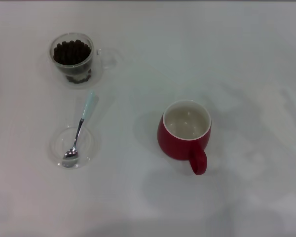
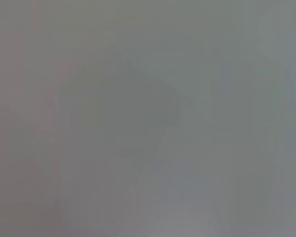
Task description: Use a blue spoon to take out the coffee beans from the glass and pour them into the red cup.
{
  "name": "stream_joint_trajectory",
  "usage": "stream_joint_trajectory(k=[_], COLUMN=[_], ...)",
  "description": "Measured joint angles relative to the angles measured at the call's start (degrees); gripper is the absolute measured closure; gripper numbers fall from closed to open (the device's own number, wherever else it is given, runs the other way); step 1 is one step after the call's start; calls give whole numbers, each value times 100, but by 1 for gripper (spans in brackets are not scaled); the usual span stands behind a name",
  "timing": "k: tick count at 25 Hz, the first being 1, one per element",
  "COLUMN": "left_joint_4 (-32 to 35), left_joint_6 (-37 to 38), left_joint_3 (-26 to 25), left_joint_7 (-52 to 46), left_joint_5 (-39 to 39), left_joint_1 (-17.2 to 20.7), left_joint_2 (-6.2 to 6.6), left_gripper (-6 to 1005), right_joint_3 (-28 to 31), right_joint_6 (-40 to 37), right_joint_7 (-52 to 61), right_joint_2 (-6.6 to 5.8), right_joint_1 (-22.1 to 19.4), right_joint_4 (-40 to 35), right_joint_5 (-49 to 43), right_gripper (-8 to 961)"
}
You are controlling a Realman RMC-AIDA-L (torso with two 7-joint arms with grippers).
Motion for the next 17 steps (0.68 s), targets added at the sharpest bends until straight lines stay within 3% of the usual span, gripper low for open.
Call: stream_joint_trajectory(k=[6, 17], left_joint_4=[135, 845], left_joint_6=[-384, -776], left_joint_3=[-7, -12], left_joint_7=[485, 1153], left_joint_5=[-625, -1521], left_joint_1=[255, 237], left_joint_2=[-136, -133], left_gripper=[586, 575], right_joint_3=[1, 431], right_joint_6=[94, 165], right_joint_7=[-47, -191], right_joint_2=[5, 26], right_joint_1=[-51, -140], right_joint_4=[21, -67], right_joint_5=[500, 682], right_gripper=[294, 220])
